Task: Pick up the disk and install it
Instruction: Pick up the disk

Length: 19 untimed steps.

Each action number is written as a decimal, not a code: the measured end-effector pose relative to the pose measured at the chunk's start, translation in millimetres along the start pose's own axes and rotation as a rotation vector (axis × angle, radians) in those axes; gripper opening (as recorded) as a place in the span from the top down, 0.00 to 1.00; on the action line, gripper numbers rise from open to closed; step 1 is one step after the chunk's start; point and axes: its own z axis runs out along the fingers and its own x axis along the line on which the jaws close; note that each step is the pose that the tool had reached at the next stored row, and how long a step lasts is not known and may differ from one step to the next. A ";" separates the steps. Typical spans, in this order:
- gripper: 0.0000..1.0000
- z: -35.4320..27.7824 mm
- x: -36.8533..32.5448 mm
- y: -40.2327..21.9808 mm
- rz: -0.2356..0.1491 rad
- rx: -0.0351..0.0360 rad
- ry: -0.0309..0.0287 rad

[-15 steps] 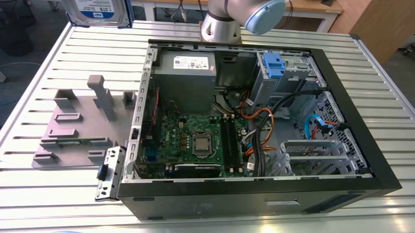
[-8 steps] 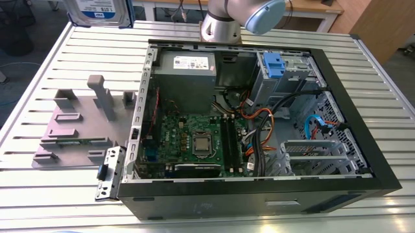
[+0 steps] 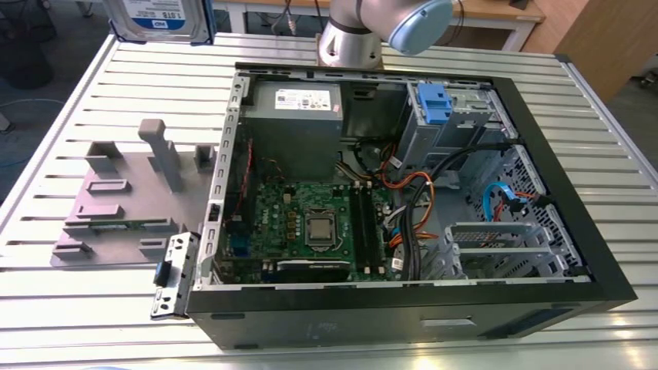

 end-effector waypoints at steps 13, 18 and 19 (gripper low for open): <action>0.64 0.0 0.0 -3.1 0.000 0.0000 0.0000; 0.64 0.0 0.0 -4.3 0.000 0.0000 0.0000; 0.64 0.1 0.0 -4.6 0.000 0.0001 0.0000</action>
